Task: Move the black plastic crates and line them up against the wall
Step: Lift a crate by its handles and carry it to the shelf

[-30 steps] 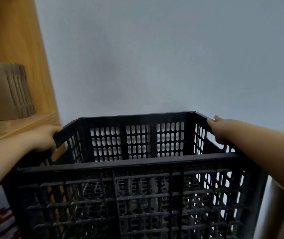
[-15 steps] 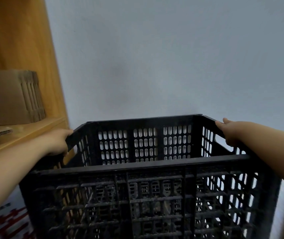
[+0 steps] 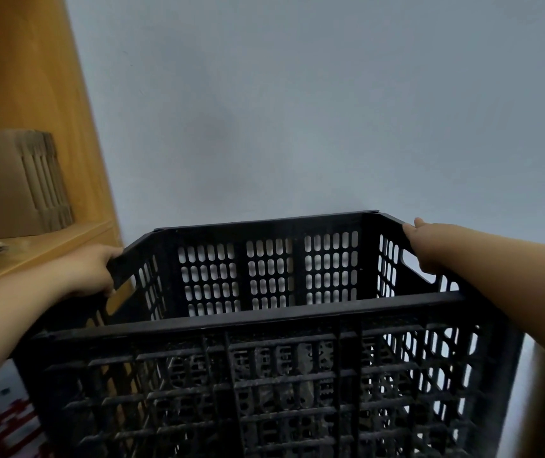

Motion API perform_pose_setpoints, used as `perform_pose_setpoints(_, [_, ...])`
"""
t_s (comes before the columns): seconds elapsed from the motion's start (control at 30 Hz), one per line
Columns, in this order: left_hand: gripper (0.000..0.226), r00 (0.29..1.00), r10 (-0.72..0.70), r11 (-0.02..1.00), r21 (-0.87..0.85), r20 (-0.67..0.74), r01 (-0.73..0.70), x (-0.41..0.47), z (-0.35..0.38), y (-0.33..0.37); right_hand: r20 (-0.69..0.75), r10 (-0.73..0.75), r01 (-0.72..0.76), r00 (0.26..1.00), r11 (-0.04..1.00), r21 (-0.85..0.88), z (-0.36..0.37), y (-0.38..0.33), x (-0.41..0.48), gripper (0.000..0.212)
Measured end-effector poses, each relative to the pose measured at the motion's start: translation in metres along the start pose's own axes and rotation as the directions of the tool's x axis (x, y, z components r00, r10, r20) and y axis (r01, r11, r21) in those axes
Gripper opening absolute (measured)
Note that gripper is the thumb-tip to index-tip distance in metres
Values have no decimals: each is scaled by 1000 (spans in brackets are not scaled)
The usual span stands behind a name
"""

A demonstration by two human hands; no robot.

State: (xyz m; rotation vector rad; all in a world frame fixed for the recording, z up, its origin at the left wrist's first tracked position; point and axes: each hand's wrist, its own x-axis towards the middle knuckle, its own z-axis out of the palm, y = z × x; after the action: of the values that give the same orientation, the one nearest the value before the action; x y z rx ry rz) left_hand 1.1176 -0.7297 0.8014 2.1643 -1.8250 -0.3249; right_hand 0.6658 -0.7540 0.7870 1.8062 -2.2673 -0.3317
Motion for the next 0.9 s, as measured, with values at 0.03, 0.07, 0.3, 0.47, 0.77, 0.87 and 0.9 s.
perform_pose_setpoints(0.03, [58, 1000, -2, 1000, -2, 9, 2, 0, 0, -1, 1, -4, 4, 1000, 1000, -8, -1, 0, 1, 80])
perform_pose_setpoints(0.07, [57, 1000, -4, 1000, -2, 12, 5, -1, -1, -2, 3, -7, 7, 1000, 1000, -14, -2, 1, 1, 81])
perform_pose_setpoints(0.3, [60, 1000, -7, 1000, 0, -20, 7, -5, 3, 2, -20, 1, -1, 1000, 1000, -5, -3, 7, -1, 82])
perform_pose_setpoints(0.47, [59, 1000, -20, 1000, 12, -21, 20, -3, 2, 3, -19, 11, -10, 1000, 999, 32, 2, 5, -2, 80])
perform_pose_setpoints(0.77, [58, 999, -19, 1000, 3, -35, 19, 3, -1, -11, 18, 8, -8, 1000, 1000, -25, -1, 2, -8, 82])
perform_pose_setpoints(0.87, [52, 1000, -2, 1000, 2, -13, 2, 3, -4, -14, 24, 7, -6, 1000, 999, -31, -2, 0, -8, 82])
perform_pose_setpoints(0.9, [54, 1000, 3, 1000, 12, -17, -3, 3, -4, -15, 20, 6, -6, 1000, 1000, -28, -2, 0, -8, 81])
